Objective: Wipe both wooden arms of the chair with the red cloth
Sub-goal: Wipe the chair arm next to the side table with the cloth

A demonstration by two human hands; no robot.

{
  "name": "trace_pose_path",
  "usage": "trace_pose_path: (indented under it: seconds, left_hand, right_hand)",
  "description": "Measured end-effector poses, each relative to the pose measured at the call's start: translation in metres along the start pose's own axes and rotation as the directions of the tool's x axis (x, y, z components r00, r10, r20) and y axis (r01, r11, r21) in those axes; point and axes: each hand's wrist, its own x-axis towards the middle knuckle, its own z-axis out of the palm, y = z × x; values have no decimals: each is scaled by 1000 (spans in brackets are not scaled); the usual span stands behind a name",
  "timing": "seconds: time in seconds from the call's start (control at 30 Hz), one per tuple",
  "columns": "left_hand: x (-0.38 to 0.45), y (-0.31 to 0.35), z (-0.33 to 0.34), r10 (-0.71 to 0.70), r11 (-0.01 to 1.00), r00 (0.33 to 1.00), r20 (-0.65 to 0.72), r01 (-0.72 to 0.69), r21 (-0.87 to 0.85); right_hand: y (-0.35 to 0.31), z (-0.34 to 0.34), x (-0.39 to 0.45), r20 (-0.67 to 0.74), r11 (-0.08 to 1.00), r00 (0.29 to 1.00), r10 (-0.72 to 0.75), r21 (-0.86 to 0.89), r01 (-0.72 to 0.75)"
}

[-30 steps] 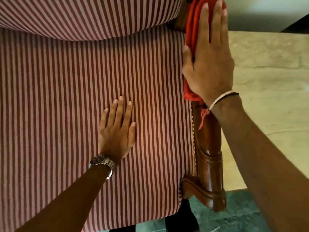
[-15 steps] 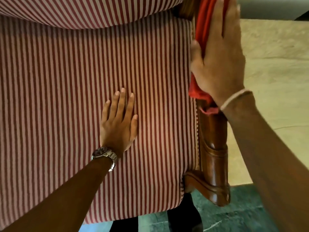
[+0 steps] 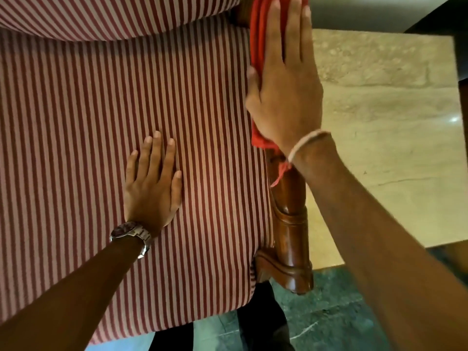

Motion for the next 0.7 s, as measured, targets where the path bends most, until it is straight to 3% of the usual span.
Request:
trace_pose_path:
  seconds: [0.1,0.27,0.5,0.7]
  left_hand:
    - [0,1,-5,-6,1000,1000,0,6,-1]
    - [-1,3,-7,-13,1000,1000,3,13,2]
    - [0,4,-9,-2,1000,1000,9,2,8]
    - [1,5,-14,-9,1000,998,56,9,3]
  right_hand:
    - [3,0,-19,10,999,1000,-27,20,27]
    - [13,-6,-153,108,999,993,-52,7,52]
    - [3,-4,-16,40,999,998,-40,22,39]
    - [14,-2,-118,71,998,996,-45,38,42]
